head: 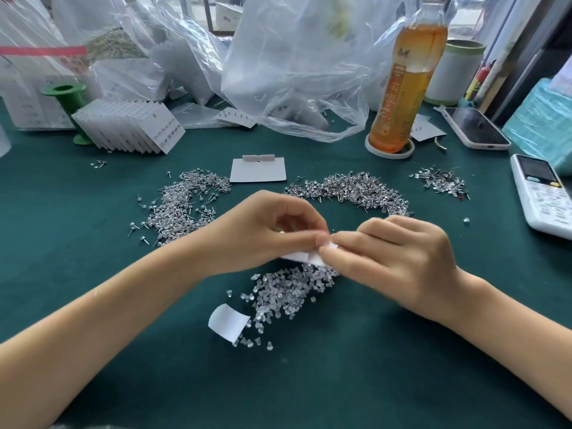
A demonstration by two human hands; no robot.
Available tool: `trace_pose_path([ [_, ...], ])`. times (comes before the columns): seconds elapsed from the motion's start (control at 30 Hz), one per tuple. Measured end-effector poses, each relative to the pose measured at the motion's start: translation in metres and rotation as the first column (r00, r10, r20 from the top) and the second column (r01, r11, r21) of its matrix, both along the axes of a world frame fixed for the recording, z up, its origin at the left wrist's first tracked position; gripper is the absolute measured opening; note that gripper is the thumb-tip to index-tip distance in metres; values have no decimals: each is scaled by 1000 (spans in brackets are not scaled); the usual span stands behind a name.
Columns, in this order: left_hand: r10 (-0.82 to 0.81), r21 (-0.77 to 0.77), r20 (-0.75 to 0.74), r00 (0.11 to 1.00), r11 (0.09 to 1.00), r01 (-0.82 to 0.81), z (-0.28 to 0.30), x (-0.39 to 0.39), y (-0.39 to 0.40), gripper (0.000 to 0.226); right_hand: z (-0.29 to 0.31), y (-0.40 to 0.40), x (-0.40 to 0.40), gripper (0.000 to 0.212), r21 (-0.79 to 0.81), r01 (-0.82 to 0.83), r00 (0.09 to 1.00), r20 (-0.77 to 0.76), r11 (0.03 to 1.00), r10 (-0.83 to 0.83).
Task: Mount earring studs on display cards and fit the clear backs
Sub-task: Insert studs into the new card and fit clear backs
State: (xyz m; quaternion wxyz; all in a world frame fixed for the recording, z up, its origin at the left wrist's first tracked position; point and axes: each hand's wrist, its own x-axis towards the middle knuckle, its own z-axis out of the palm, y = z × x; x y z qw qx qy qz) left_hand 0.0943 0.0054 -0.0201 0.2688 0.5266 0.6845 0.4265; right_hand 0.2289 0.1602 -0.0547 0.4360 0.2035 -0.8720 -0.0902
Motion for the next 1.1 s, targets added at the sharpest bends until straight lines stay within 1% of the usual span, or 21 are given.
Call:
trace_pose_path([
  [0.03,52,55,0,999,997,-52,2,-3,0,21,2,0,-1,12,-155,14,999,48,988,-7],
  [0.07,113,120,-13,994,987,-110,5,-7,0,27,4,-2,-3,11,-364,46,994,110,930,-6],
  [0.1,169,186,-51,984,970,-157,9,-12,-2,29,7,-3,-4,8,-583,98,982,189,806,18],
  [0.13,211,239,-128,969,955,-176,11,-17,-4,32,11,-4,-6,11,-763,155,961,263,628,82],
  [0.17,231,259,-234,945,951,-168,12,-22,-7,39,13,-3,-8,14,-881,201,938,299,428,174],
  [0.2,226,246,-346,911,959,-144,12,-24,-10,50,15,-2,-10,15,-934,236,921,303,269,244],
  [0.23,205,212,-446,871,970,-120,10,-26,-12,60,17,0,-13,15,-950,259,911,300,171,283],
  [0.27,182,181,-526,831,978,-101,7,-27,-13,67,20,1,-15,13,-953,281,901,302,111,313],
  [0.33,169,166,-626,762,983,-82,1,-29,-14,73,24,0,-20,11,-950,313,881,294,9,371],
  [0.43,220,190,-656,722,974,-124,1,-35,-18,75,26,-2,-31,14,-930,359,851,291,-81,438],
  [0.53,244,201,-663,708,969,-145,2,-46,-27,71,31,-5,-47,22,-908,412,822,336,-73,460],
  [0.63,334,225,-633,699,943,-246,2,-66,-43,72,33,-11,-66,16,-902,430,819,376,-30,433],
  [0.67,370,229,-615,697,929,-291,1,-73,-50,75,32,-15,-71,14,-904,428,815,395,19,423],
  [0.7,401,227,-600,692,915,-333,-1,-79,-56,77,31,-20,-75,14,-901,423,803,422,96,420],
  [0.73,425,221,-591,685,903,-370,-3,-86,-62,76,29,-27,-79,16,-889,416,779,457,191,430],
  [0.8,459,209,-582,672,882,-422,-10,-93,-71,75,25,-42,-86,15,-813,410,694,572,413,436],
  [0.83,472,205,-576,667,874,-441,-13,-96,-74,73,22,-49,-89,11,-753,402,661,633,522,404],
  [0.9,486,197,-568,664,864,-464,-19,-98,-77,70,17,-62,-95,5,-631,376,660,696,678,283],
  [0.93,487,192,-568,664,863,-468,-21,-99,-78,68,17,-67,-98,5,-582,371,670,707,724,226],
  [1.0,488,193,-571,661,862,-469,-23,-100,-78,68,17,-73,-100,9,-523,370,682,714,768,158],
  [1.1,493,206,-569,658,860,-467,-22,-100,-79,67,16,-77,-99,13,-535,321,715,678,782,170],
])
